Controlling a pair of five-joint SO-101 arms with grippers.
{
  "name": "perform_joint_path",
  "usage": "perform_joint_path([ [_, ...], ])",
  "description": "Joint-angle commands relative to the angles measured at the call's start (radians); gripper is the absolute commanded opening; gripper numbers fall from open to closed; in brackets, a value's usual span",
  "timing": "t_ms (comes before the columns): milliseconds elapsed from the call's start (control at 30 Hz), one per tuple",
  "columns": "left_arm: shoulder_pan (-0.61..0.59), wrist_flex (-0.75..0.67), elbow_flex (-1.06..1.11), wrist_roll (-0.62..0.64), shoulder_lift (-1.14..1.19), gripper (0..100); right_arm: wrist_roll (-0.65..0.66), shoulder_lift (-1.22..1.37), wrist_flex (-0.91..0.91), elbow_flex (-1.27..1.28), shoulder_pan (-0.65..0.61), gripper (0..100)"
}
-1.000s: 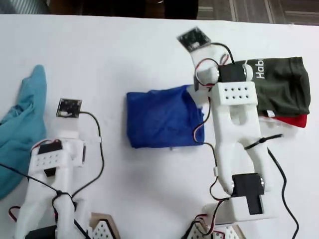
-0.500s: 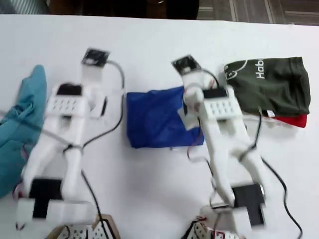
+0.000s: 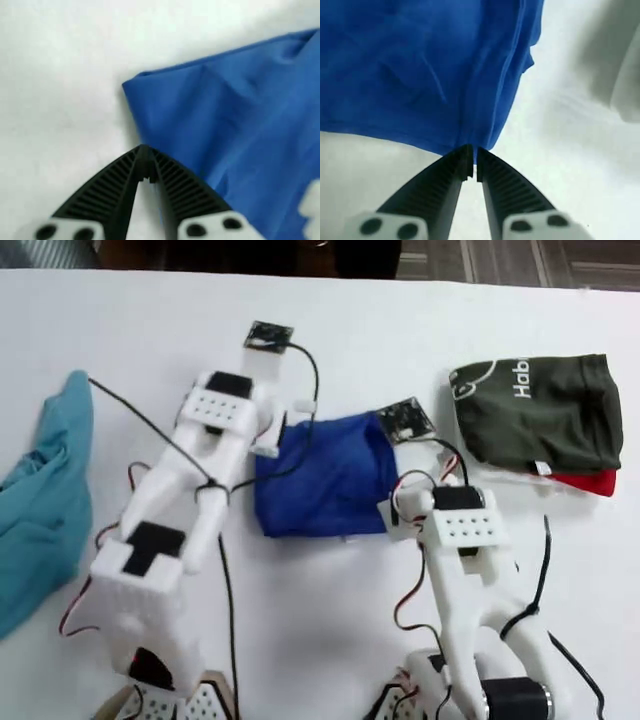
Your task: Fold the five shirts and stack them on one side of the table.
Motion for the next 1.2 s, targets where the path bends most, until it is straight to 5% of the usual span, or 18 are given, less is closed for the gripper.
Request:
perform_joint_path([
  [0,0.011,-0.003,-0.120,0.077,0.051,3,-0.037,-0.045,-0.042,0.018,0.008,2.1],
  [333,-0.018,-0.005,-0.344,0.100,0.284,3,-0.035,-0.036,-0.102,0.087,0.013,2.1],
  [1033,-0.098,0.055,-0.371,0.094,0.285,3,-0.032,-0.035,-0.246,0.196,0.019,2.1],
  [1167,-0.074,0.172,-0.509,0.100,0.292,3,-0.032,-0.035,-0.246,0.196,0.018,2.1],
])
